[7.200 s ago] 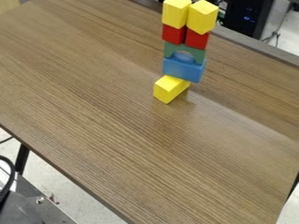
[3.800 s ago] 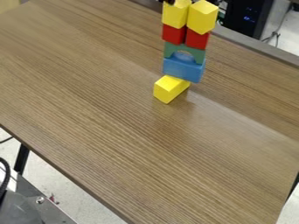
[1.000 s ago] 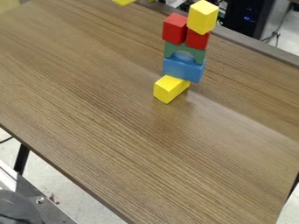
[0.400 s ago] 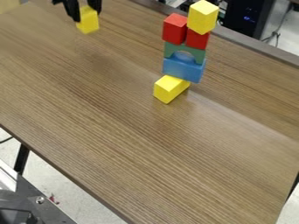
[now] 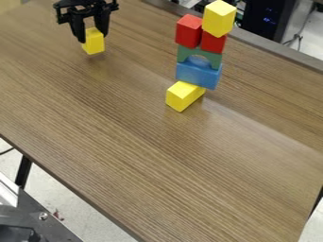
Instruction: Remove the yellow cube
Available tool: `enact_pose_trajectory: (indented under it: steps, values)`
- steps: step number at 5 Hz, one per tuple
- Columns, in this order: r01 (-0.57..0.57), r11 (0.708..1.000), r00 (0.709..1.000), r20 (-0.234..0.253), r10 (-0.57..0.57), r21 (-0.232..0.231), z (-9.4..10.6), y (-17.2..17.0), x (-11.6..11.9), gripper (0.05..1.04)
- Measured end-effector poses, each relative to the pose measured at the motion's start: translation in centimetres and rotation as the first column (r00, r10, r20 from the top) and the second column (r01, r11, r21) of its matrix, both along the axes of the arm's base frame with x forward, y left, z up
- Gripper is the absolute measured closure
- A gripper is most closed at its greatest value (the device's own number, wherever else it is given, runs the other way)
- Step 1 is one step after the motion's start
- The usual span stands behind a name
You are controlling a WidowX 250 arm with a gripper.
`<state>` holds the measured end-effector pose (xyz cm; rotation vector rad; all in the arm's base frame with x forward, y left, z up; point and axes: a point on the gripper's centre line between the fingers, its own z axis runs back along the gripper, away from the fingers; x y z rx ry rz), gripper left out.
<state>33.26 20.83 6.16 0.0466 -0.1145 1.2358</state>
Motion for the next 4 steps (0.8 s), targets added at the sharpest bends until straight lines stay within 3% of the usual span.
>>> enact_pose_trajectory:
  steps: [1, 3, 4]
  values:
    - [-0.093, 0.994, 0.994, 0.053, 0.091, 0.049, -0.3, 0.55, 0.54, 0.538]
    - [-0.231, 0.969, 0.971, 0.083, 0.224, 0.086, -1.03, 1.1, 0.19, 0.486]
    - [-0.281, 0.956, 0.958, 0.078, 0.275, 0.083, -1.02, 1.16, -0.07, 0.186]
